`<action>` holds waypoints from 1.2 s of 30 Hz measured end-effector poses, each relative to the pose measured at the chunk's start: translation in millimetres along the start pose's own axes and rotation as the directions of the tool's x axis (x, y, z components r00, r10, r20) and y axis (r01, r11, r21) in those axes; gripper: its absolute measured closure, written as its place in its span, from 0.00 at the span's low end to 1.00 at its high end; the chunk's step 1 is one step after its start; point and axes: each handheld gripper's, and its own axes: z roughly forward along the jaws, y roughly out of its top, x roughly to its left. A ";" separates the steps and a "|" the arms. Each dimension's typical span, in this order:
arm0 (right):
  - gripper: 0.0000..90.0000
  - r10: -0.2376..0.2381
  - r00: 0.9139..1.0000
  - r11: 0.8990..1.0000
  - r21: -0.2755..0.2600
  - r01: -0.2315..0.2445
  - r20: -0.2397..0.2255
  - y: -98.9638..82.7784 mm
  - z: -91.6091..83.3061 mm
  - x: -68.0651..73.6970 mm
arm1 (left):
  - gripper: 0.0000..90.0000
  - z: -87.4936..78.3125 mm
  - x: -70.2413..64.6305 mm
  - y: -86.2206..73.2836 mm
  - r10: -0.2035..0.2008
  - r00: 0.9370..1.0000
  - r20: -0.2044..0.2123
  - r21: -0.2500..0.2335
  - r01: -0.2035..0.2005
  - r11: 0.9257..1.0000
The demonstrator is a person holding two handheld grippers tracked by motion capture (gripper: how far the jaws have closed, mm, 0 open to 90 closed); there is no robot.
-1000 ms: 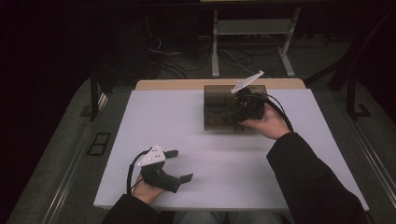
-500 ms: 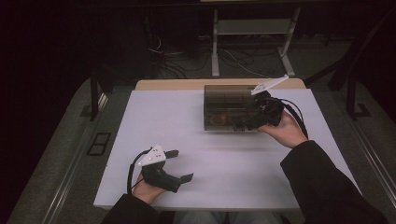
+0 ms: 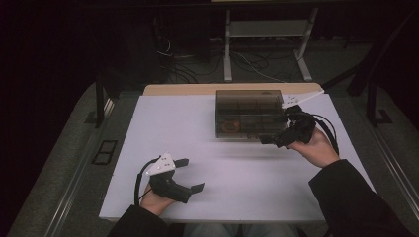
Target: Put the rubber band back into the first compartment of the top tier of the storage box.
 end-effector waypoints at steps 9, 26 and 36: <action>0.00 0.016 1.000 1.000 -0.001 -0.016 0.011 -23.2 -7.8 1.4 | 0.00 0.0 -0.2 -0.2 -0.005 1.000 -0.002 0.001 0.005 1.000; 0.00 0.029 1.000 1.000 0.004 -0.029 0.012 -62.0 -17.3 12.2 | 0.00 0.0 -0.3 -0.5 -0.003 1.000 -0.003 0.005 0.003 1.000; 0.00 0.057 0.998 0.998 -0.011 -0.057 0.027 -88.8 -16.2 15.0 | 0.00 0.0 -0.5 -0.5 -0.003 1.000 -0.003 0.005 0.003 1.000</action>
